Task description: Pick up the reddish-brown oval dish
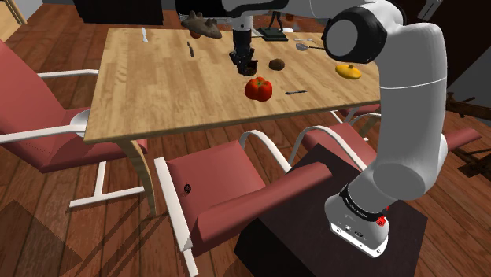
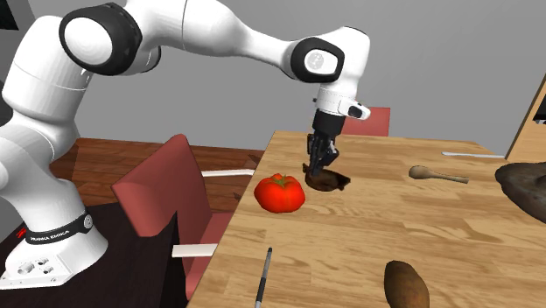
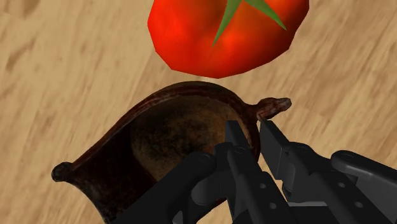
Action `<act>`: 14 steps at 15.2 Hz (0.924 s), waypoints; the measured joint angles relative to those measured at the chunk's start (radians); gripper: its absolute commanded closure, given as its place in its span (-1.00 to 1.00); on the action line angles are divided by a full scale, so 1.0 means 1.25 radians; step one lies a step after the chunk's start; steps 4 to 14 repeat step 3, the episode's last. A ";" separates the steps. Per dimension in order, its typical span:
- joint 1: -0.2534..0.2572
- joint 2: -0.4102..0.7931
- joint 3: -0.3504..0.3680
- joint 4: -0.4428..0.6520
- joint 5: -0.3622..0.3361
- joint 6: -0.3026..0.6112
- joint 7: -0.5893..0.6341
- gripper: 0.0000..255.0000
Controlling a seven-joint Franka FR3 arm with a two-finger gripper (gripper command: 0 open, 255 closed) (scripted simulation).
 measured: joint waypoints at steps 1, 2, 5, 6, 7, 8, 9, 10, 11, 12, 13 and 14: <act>0.001 -0.004 0.000 0.005 0.000 -0.009 0.002 1.00; 0.001 -0.005 0.000 0.016 0.000 -0.020 0.001 1.00; 0.001 -0.004 0.000 0.022 0.000 -0.026 0.001 1.00; 0.001 -0.004 0.000 0.022 0.000 -0.026 0.001 1.00; 0.001 -0.004 0.000 0.022 0.000 -0.026 0.001 1.00; 0.001 -0.004 0.000 0.022 0.000 -0.026 0.001 1.00; 0.001 -0.004 0.000 0.022 0.000 -0.026 0.001 1.00; 0.001 -0.004 0.000 0.022 0.000 -0.026 0.001 1.00; 0.001 -0.004 0.000 0.022 0.000 -0.026 0.001 1.00; 0.001 -0.004 0.000 0.022 0.000 -0.026 0.001 1.00; 0.001 -0.004 0.000 0.022 0.000 -0.026 0.001 1.00; 0.001 -0.004 0.000 0.022 0.000 -0.026 0.001 1.00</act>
